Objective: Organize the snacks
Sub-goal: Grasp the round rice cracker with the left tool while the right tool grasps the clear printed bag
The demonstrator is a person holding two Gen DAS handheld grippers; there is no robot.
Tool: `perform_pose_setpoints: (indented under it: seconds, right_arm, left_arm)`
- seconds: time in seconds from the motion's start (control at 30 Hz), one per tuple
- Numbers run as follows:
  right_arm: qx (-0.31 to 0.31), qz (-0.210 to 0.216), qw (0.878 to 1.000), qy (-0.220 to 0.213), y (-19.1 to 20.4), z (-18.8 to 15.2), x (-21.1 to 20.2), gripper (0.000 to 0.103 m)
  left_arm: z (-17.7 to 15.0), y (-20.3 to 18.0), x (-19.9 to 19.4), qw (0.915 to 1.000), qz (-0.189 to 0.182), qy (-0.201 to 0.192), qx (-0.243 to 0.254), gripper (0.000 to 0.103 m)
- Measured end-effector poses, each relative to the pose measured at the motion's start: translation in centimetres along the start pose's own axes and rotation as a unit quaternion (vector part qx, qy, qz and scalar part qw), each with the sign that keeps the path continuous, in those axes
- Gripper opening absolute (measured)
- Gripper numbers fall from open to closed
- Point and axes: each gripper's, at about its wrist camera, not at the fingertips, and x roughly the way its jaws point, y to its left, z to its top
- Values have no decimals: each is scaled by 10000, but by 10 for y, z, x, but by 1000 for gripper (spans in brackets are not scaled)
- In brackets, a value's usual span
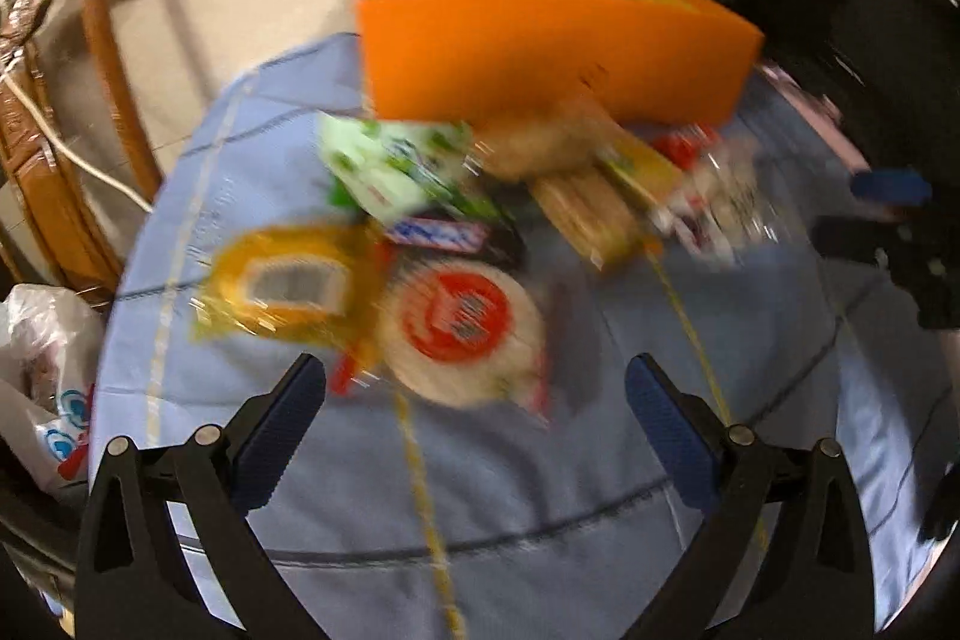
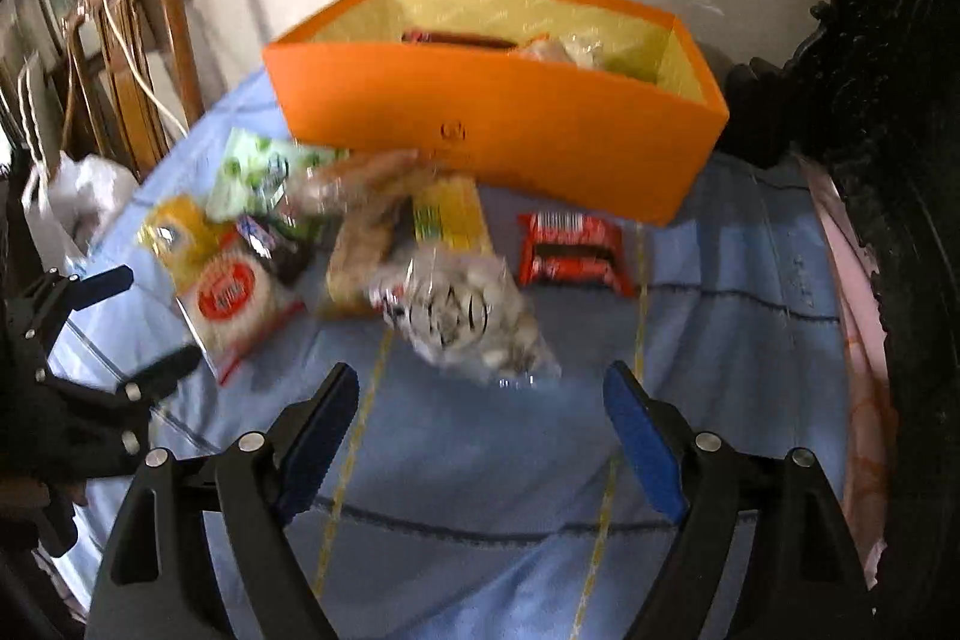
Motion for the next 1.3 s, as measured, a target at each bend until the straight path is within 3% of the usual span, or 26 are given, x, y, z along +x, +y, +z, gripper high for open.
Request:
perform_pose_setpoints:
  seconds: [0.13,0.3,0.47,0.6,0.63,0.67,0.7,0.73,0.8,0.93,1.03,1.3]
  right_arm:
    - [-106,-124,9999,48,1,1,9,84]
    - [-230,-180,9996,8,0,8,23,84]
    - [-460,-190,9987,133,6,14,49,85]
    - [-730,-244,9966,291,17,18,70,84]
    - [-738,-164,9959,507,19,18,79,75]
    - [-731,-181,9953,613,20,17,83,65]
    - [-708,-128,9954,635,19,16,84,47]
    - [-643,-28,9959,642,18,16,83,42]
    - [-461,254,9965,648,14,12,77,37]
    - [122,675,9962,539,1,0,60,35]
    - [427,857,9941,518,-8,-12,48,35]
    - [773,1115,9900,384,-15,-33,14,35]
  left_arm:
    - [-7,-12,12,9998,57,-61,178,98]
    - [4,-5,37,9997,251,-1,-28,98]
    - [9,0,60,9988,458,171,75,99]
    - [12,4,68,9992,379,92,0,99]
    - [12,4,69,9994,327,82,15,97]
    - [11,5,69,9996,249,75,58,89]
    - [10,4,66,9998,127,12,172,78]
    - [10,3,62,9996,-24,-33,276,59]
    - [9,4,57,9994,-196,-18,280,46]
    - [4,22,46,9981,-589,-4,-174,20]
    - [-2,28,32,9967,-741,-86,-327,19]
    - [-18,17,-5,9948,-966,-299,-78,17]
